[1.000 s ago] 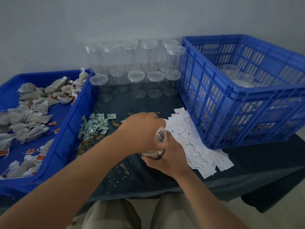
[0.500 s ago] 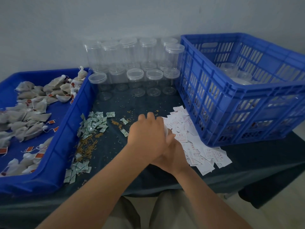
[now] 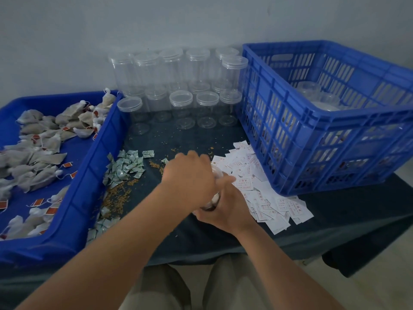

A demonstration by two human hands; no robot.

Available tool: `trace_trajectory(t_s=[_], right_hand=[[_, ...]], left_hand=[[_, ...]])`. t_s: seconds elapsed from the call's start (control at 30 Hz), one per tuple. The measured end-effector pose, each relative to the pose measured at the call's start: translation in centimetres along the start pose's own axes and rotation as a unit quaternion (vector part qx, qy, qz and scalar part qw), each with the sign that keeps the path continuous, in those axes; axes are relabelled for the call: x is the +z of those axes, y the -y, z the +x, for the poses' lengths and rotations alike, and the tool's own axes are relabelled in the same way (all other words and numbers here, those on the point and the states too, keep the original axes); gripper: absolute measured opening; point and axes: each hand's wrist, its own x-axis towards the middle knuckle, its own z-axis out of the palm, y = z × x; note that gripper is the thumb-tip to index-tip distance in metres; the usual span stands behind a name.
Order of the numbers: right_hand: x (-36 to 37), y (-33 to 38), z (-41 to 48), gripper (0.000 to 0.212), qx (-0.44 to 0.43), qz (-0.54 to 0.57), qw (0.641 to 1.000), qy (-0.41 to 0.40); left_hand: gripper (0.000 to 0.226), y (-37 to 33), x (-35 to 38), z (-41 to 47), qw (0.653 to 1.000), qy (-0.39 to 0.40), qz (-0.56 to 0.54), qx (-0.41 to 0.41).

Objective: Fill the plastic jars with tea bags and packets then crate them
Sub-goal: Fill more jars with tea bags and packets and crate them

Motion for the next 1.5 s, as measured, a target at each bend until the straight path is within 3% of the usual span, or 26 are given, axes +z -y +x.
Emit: trace_trajectory(t_s=[0.1,0.2,0.27,0.37,0.5,0.57,0.6,0.67,0.77,0.87,1.07,1.1,1.13,1.2,1.23,1.3,1.37,1.43,1.5], right_hand=[[0.0,-0.2,-0.1,0.054,-0.015,-0.015,1.000,-0.010],[0.0,-0.4,-0.1,0.084,-0.018,0.001,1.000,-0.016],[-0.1,-0.4,-0.3,0.095,-0.018,0.030,0.999,-0.015],[0.2,-0.4,-0.3,0.095,-0.026,0.017,0.999,-0.013],[0.8,-0.4,0.3,0.075,-0.043,-0.105,0.993,-0.002],[1.1,-0.7,0.5,0.073,-0.069,-0.170,0.983,-0.020],[1.1,-0.9,0.6,0.072,-0.072,-0.189,0.979,-0.029],[1.0,-1.3,0.7,0.079,-0.052,-0.189,0.980,-0.021],[0.6,-1.5,0.3,0.093,-0.005,-0.072,0.997,-0.005],[0.6,-1.5,0.1,0.091,0.007,-0.020,1.000,-0.014],[-0.5,0.5,0.8,0.071,0.029,0.031,0.998,0.047],[-0.8,1.0,1.1,0.064,0.020,0.023,0.999,0.037],[-1.1,1.6,1.4,0.062,0.006,0.011,1.000,0.019],[-1.7,2.6,1.6,0.085,0.009,-0.029,0.999,-0.024],[-1.9,3.0,1.6,0.096,0.021,-0.047,0.998,-0.031],[-2.1,3.3,1.6,0.083,0.019,-0.049,0.999,-0.010],[-2.4,3.9,1.9,0.069,0.013,-0.061,0.998,0.011],[-2.7,4.4,2.5,0.085,0.020,-0.081,0.996,0.017],[-3.1,4.8,2.9,0.104,0.021,-0.102,0.994,0.024]], left_hand=[[0.073,0.0,0.2,0.7,0.998,-0.015,0.024,0.065],[0.058,2.0,0.0,1.4,0.980,-0.015,0.002,0.199],[0.051,3.8,-0.4,1.7,0.965,0.041,-0.080,0.248],[0.054,4.6,-0.5,1.6,0.943,0.127,-0.211,0.224],[0.084,-0.4,1.9,-0.4,0.989,0.043,-0.137,0.043],[0.076,-2.2,2.9,-0.9,0.998,-0.054,-0.025,0.016],[0.064,-2.2,3.4,-0.8,0.994,-0.107,-0.004,0.034],[0.048,-0.9,4.1,-0.3,0.980,-0.157,-0.062,0.104],[0.040,2.1,4.7,0.8,0.943,-0.161,-0.168,0.236],[0.037,3.5,5.0,1.6,0.923,-0.165,-0.209,0.278],[0.056,2.3,3.9,0.9,0.928,-0.148,-0.266,0.215],[0.056,2.5,3.6,0.7,0.912,-0.122,-0.341,0.192],[0.053,2.8,3.3,0.5,0.873,-0.091,-0.453,0.155],[0.046,3.3,2.8,0.2,0.783,-0.095,-0.610,0.070],[0.042,3.4,2.8,0.2,0.766,-0.120,-0.632,0.023],[0.030,3.4,3.4,0.1,0.769,-0.137,-0.621,-0.067],[0.026,3.1,4.3,-0.2,0.764,-0.092,-0.628,-0.118],[0.023,2.6,5.0,-0.5,0.738,-0.049,-0.660,-0.135],[0.016,2.3,4.5,-0.6,0.729,-0.055,-0.671,-0.122]])
